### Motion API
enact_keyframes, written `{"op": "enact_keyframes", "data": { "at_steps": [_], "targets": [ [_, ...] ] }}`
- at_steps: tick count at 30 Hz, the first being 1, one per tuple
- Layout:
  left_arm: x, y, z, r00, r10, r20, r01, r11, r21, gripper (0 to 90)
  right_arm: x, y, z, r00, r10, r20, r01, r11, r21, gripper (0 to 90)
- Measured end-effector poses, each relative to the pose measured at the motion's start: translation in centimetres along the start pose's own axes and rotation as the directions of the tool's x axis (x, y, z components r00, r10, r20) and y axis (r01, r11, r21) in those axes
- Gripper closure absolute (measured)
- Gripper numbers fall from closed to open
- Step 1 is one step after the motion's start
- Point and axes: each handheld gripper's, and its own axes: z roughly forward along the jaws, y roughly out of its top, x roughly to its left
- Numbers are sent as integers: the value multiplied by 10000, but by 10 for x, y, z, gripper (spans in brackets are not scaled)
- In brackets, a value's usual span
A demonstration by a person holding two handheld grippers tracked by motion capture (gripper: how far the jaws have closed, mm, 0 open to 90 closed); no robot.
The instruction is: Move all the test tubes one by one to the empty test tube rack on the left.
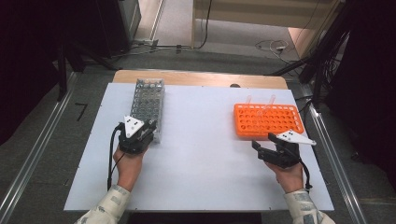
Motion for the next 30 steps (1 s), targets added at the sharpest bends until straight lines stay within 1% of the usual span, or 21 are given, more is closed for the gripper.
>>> {"op": "enact_keyframes", "data": {
  "at_steps": [1, 2, 5, 7, 10, 12, 13, 14, 15, 18, 19, 20, 22, 25, 28, 30],
  "targets": [
    [1, 0, 0, 10000, -83, 36, 83, 10000, 12, 723, -1, 0, 0, 10000, 28, 78, -28, 10000, -19, 255],
    [2, 0, 0, 9999, -158, 63, 158, 9999, 18, 723, -1, 0, 0, 10000, 28, 78, -28, 10000, -19, 255],
    [3, 0, -1, 9996, -260, 133, 260, 9997, -31, 687, -2, 0, 0, 9999, 26, 108, -25, 10000, -45, 254],
    [4, 1, -2, 9988, -433, 215, 434, 9990, -44, 643, -2, -1, 1, 9999, 74, 113, -74, 10000, -4, 253],
    [4, 2, -5, 9983, -474, 330, 479, 9988, -137, 626, -2, -1, 1, 9999, 50, 122, -50, 10000, 7, 254],
    [4, 4, -8, 9979, -541, 343, 548, 9983, -213, 574, -1, -1, 1, 9999, 15, 102, -15, 10000, 1, 254],
    [4, 5, -9, 9975, -592, 377, 603, 9978, -271, 534, -1, -1, 1, 9999, 18, 104, -18, 10000, -7, 254],
    [4, 6, -11, 9969, -657, 433, 671, 9973, -305, 534, -1, -1, 1, 9999, 18, 104, -18, 10000, -7, 254],
    [4, 6, -13, 9964, -716, 459, 732, 9967, -342, 507, -1, -1, 1, 9999, 47, 107, -47, 10000, -20, 254],
    [3, 8, -20, 9959, -735, 530, 758, 9962, -430, 417, -1, -1, 1, 9999, 47, 116, -46, 10000, -42, 254],
    [2, 9, -24, 9966, -705, 424, 725, 9963, -466, 362, -2, -1, 0, 9999, 43, 122, -43, 10000, -55, 254],
    [2, 9, -27, 9973, -659, 319, 676, 9962, -545, 362, -2, -1, 0, 9999, 43, 122, -43, 10000, -55, 254],
    [1, 10, -35, 9980, -623, 41, 625, 9954, -733, 310, -1, -1, 0, 9999, 38, 149, -37, 10000, -46, 254],
    [3, 10, -43, 9979, -643, -106, 634, 9952, -747, 245, 1, -1, 0, 9998, 10, 184, -10, 10000, -26, 255],
    [8, 6, -49, 9973, -697, -225, 679, 9950, -730, 236, 2, -1, 0, 9998, -56, 173, 57, 10000, -77, 255],
    [13, 2, -51, 9952, -831, -514, 793, 9942, -720, 236, 1, 0, 0, 9997, -42, 238, 45, 9999, -137, 256]
  ]
}}
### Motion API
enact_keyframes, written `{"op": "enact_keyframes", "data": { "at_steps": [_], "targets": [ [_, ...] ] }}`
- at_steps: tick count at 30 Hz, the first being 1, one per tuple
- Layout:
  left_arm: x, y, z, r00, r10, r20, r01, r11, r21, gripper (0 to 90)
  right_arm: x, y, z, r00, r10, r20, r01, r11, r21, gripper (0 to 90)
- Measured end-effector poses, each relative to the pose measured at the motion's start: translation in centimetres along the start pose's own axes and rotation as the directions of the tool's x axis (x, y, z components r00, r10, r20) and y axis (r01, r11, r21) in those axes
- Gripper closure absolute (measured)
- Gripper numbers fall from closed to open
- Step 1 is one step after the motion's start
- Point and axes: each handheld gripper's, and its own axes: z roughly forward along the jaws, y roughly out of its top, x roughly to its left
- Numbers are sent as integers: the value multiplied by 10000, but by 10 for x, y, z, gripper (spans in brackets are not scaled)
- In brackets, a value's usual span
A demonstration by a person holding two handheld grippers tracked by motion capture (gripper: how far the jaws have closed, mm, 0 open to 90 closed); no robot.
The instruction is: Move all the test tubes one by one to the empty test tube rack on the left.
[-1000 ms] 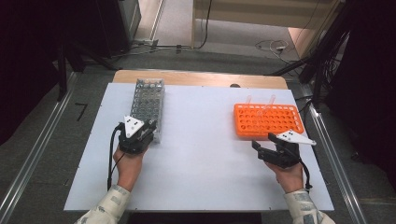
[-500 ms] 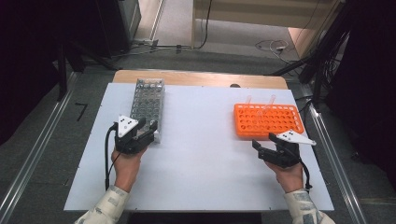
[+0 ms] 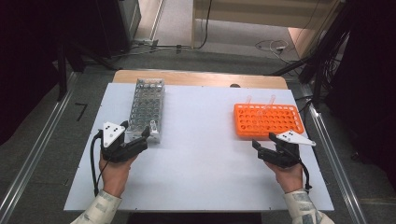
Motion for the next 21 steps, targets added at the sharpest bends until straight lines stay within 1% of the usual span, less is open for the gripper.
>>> {"op": "enact_keyframes", "data": {
  "at_steps": [3, 4, 9, 12, 14, 15, 21],
  "targets": [
    [8, -4, -3, 9992, -110, -384, 107, 9999, -77, 236, -1, 0, -1, 9999, 85, 101, -84, 9999, -86, 264],
    [11, -5, -3, 9989, -163, -448, 160, 9999, -65, 235, -1, 0, 0, 9999, 87, 113, -86, 9999, -120, 266],
    [23, -13, -4, 9949, -355, -942, 374, 9991, 179, 219, -3, 0, 4, 9995, 113, 310, -109, 9998, -136, 268],
    [27, -15, -5, 9932, -499, -1054, 514, 9986, 114, 206, -5, 1, 9, 9986, 188, 491, -182, 9998, -121, 269],
    [28, -17, -7, 9931, -489, -1063, 508, 9986, 155, 197, -6, 1, 12, 9983, 187, 546, -179, 9997, -138, 271],
    [28, -17, -7, 9929, -496, -1084, 517, 9985, 163, 195, -6, 2, 16, 9977, 218, 649, -211, 9997, -115, 276],
    [29, -19, -7, 9922, -524, -1131, 537, 9985, 87, 195, -9, 4, 24, 9962, 189, 854, -178, 9998, -130, 289]
  ]
}}
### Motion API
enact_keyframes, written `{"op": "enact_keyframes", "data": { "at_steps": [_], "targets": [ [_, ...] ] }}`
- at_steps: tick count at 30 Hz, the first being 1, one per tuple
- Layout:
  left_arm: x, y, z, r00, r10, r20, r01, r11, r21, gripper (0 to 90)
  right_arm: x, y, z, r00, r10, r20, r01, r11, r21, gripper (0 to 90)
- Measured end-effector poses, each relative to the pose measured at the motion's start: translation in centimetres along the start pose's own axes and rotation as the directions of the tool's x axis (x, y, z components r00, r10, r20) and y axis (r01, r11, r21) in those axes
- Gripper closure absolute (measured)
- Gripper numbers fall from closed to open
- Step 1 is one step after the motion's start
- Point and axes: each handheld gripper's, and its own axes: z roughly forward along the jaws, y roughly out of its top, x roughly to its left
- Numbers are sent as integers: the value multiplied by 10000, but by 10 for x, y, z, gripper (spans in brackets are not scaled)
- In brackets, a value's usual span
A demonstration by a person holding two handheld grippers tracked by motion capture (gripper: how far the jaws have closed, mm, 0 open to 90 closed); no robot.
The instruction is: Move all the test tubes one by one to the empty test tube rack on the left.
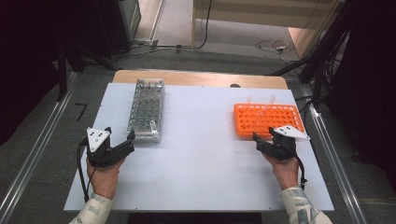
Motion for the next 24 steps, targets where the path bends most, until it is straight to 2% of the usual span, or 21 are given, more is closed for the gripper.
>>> {"op": "enact_keyframes", "data": {
  "at_steps": [5, 10, 17, 24],
  "targets": [
    [1, 0, 0, 9999, -149, -17, 148, 9998, -108, 195, -2, 2, 9, 9999, -56, 136, 55, 10000, 14, 304],
    [1, 0, -1, 9999, -112, -83, 110, 9997, -221, 189, -3, 4, 17, 9996, -194, 204, 193, 9998, 56, 324],
    [0, 0, -1, 9999, -119, -6, 119, 9995, -301, 189, -4, 9, 30, 9991, -138, 394, 138, 9999, 3, 362],
    [0, 0, -1, 9999, -124, 6, 124, 9994, -313, 189, -5, 13, 39, 9984, -195, 524, 198, 9998, -41, 435]
  ]
}}
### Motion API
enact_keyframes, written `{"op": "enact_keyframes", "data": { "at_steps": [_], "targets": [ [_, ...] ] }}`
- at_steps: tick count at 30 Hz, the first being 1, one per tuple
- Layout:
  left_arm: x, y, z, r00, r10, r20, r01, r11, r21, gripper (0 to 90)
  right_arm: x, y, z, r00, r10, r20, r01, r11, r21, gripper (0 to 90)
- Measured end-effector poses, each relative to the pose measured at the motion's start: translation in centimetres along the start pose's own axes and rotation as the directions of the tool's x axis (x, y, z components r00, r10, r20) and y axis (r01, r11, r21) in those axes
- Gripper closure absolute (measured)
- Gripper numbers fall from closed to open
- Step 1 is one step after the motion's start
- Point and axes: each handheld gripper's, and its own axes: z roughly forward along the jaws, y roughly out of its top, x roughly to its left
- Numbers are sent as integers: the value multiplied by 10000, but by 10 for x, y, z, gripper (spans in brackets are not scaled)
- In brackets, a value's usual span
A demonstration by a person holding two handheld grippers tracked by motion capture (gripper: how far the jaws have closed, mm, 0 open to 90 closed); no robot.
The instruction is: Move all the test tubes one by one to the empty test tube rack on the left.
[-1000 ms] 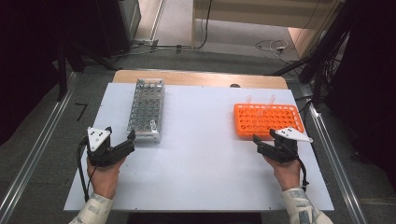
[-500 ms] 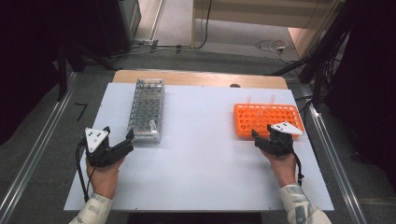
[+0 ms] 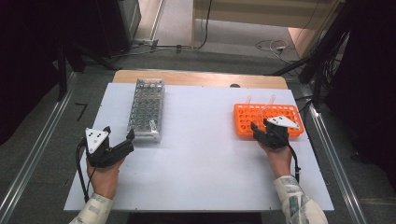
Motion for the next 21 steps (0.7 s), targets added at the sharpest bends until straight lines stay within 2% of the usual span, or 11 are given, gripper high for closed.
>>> {"op": "enact_keyframes", "data": {
  "at_steps": [8, 21],
  "targets": [
    [0, 0, 1, 10000, 36, 58, -36, 10000, 26, 189, 1, 3, 12, 9998, 33, 173, -31, 10000, -85, 554],
    [0, -1, 2, 9999, -22, 119, 21, 10000, 79, 191, 2, 5, 23, 9997, 19, 242, -18, 10000, -67, 647]
  ]
}}
